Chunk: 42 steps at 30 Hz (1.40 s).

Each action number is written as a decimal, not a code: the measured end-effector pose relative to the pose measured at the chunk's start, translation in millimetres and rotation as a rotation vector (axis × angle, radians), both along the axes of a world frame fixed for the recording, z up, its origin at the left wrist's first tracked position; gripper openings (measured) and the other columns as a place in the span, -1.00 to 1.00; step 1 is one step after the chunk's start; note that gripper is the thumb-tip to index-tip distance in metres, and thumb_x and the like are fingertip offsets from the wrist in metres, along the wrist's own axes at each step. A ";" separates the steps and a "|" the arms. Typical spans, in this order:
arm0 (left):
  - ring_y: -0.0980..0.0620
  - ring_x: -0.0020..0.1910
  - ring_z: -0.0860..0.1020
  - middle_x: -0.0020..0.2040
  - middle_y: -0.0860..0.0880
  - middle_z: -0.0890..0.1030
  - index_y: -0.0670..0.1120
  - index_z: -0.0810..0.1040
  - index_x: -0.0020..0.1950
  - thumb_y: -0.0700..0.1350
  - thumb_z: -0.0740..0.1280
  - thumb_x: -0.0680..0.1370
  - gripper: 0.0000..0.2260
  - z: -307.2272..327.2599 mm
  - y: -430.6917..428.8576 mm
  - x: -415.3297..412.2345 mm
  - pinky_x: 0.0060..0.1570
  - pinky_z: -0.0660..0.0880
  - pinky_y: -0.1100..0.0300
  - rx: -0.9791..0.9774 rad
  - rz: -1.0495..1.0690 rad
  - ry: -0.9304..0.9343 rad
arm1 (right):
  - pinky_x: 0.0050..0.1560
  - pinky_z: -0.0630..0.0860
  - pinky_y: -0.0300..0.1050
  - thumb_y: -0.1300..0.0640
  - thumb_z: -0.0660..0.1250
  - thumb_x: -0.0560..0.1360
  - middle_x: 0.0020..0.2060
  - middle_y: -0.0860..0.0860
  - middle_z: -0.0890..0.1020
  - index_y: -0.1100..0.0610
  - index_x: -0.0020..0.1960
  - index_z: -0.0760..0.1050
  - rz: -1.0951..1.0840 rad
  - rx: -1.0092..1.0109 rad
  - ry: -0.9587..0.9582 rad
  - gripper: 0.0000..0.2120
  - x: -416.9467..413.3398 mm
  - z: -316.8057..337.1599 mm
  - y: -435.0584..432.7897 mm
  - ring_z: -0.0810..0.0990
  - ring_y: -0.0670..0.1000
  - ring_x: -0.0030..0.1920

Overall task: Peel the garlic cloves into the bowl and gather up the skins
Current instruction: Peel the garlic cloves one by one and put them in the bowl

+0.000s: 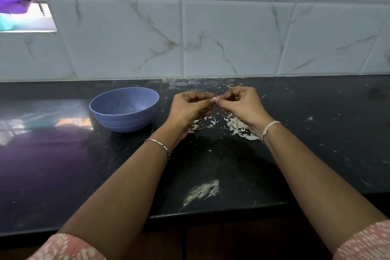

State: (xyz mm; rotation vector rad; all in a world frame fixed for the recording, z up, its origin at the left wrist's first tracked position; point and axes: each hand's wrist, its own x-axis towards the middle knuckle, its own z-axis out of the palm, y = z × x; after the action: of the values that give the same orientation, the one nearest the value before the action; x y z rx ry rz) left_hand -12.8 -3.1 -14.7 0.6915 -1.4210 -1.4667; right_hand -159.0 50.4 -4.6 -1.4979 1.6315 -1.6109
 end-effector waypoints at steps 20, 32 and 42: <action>0.04 -0.25 0.62 -0.27 -0.13 0.66 -0.32 0.63 -0.07 -0.28 0.43 0.50 -0.91 1.7 0.1 -0.1 -0.16 0.63 0.21 0.133 -0.022 0.037 | -0.26 0.47 -0.40 0.25 0.51 0.36 -0.35 -0.07 0.65 0.18 -0.19 0.65 -0.109 -0.092 0.254 -0.95 2.2 -2.7 -4.3 0.54 -0.24 -0.37; 0.06 -0.30 0.64 -0.29 -0.10 0.67 -0.26 0.64 -0.13 -0.31 0.44 0.48 -0.98 0.6 -0.3 1.3 -0.18 0.63 0.24 0.125 -0.008 0.020 | -0.17 0.60 -0.24 0.22 0.46 0.33 -0.30 -0.05 0.70 0.12 -0.20 0.68 -0.135 -0.136 0.468 -0.94 3.6 -5.1 -4.1 0.65 -0.13 -0.29; -0.06 -0.06 0.55 -0.21 -0.11 0.65 -0.21 0.64 -0.17 -0.27 0.46 0.47 -0.96 1.5 -1.3 3.2 -0.03 0.64 0.02 0.167 -0.047 0.005 | -0.17 0.62 -0.18 0.19 0.48 0.32 -0.32 -0.03 0.69 0.10 -0.23 0.66 -0.127 -0.120 0.441 -0.96 4.6 -5.0 -3.2 0.65 -0.12 -0.30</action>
State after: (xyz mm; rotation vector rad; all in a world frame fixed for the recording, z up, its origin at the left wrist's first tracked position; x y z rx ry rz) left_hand -9.6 -4.3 -13.2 0.7613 -1.3284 -1.6362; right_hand -154.3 47.1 -9.6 -1.9554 1.9187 -1.5415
